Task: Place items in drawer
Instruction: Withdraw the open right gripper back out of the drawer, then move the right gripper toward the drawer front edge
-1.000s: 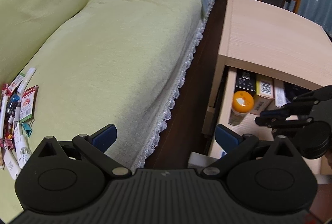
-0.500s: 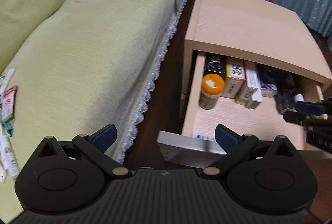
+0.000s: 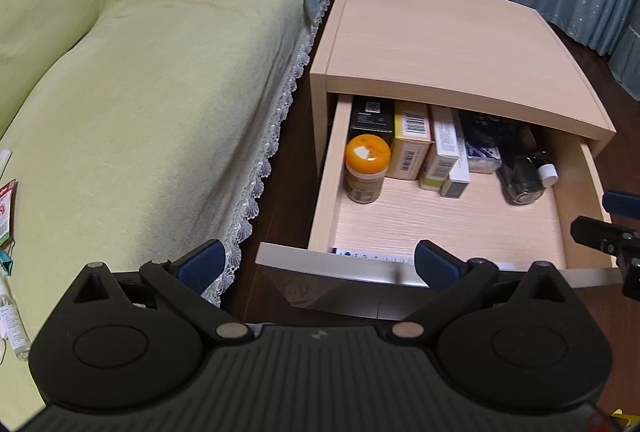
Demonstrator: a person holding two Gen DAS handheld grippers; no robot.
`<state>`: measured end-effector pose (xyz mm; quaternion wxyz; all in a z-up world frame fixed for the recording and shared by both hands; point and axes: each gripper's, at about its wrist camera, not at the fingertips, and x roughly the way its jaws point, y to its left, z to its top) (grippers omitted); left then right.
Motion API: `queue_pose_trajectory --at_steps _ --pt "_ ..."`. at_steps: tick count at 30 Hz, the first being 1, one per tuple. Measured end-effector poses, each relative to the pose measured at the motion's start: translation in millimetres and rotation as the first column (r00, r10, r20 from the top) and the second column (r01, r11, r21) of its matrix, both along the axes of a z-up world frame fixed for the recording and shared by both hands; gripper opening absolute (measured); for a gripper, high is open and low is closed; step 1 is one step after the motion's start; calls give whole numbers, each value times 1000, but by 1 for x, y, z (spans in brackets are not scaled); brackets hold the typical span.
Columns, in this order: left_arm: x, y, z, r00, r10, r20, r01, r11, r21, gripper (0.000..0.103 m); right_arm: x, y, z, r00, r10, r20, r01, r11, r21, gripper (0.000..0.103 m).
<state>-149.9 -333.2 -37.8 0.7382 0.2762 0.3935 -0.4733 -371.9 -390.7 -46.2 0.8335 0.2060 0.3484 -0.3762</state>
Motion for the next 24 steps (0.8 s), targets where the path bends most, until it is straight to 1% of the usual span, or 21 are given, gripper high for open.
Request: queue_pose_trajectory --at_steps 6,10,12,13,15,17,20,22,24 --pt "-8 8 4 998 -55 -12 55 998 -11 101 -22 18 10 998 -65 -8 65 998 -15 51" --pt "-16 14 5 994 -104 23 104 995 -11 101 -39 34 15 992 -125 -9 125 992 -24 53" --pt "-20 17 6 992 -123 28 123 992 -6 101 -48 42 16 987 -162 -1 162 987 -26 55" --pt "-21 18 6 991 -131 22 131 991 -1 101 -53 46 17 984 -180 8 180 983 -29 59" --pt "-25 19 6 988 -150 22 149 989 15 101 -62 54 16 976 -214 29 215 976 -38 63" --pt "-30 19 6 985 -168 32 167 985 29 101 -70 60 14 969 -243 47 245 968 -45 63" --pt "-35 18 4 987 -159 23 159 987 29 101 -83 61 8 963 -258 76 260 966 -19 63" --pt "-36 20 3 992 -122 12 122 992 16 101 -90 57 4 971 -226 79 228 974 -7 64" --pt "-36 23 2 997 -73 -5 73 997 7 101 -93 47 2 981 -182 65 183 983 -17 64"
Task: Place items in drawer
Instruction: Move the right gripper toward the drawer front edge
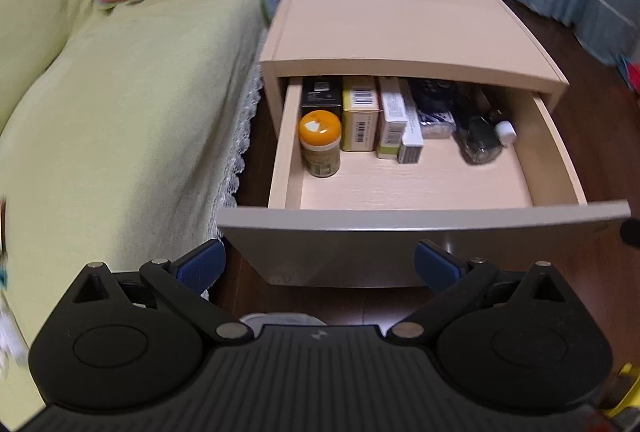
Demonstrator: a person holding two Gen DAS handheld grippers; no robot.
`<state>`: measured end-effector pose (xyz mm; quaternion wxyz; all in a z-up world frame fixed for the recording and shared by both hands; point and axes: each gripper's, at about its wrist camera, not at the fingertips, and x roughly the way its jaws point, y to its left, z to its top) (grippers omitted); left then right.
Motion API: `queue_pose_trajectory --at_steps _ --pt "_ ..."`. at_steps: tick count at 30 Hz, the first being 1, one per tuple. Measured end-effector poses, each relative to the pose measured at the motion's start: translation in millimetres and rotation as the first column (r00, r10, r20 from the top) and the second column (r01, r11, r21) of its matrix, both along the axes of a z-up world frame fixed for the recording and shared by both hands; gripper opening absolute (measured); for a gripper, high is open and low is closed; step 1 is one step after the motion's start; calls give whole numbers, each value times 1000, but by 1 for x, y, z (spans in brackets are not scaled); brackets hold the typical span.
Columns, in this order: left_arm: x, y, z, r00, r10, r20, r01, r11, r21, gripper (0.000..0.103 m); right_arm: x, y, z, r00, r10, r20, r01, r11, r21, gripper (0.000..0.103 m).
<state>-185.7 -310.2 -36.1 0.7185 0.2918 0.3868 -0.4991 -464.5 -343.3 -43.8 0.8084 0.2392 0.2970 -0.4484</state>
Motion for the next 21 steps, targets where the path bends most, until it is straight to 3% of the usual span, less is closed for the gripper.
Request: queue_pose_trajectory --at_steps 5,9,21 --pt "1 7 -4 996 82 25 -83 996 28 101 1 -25 0 996 94 -8 -95 995 -41 70" --pt "9 11 -10 995 100 26 -101 993 55 101 4 -28 -13 996 84 2 -84 996 -14 72" --pt "37 1 -30 998 -25 50 23 999 48 101 -20 -31 -29 997 -27 -79 28 1000 7 72"
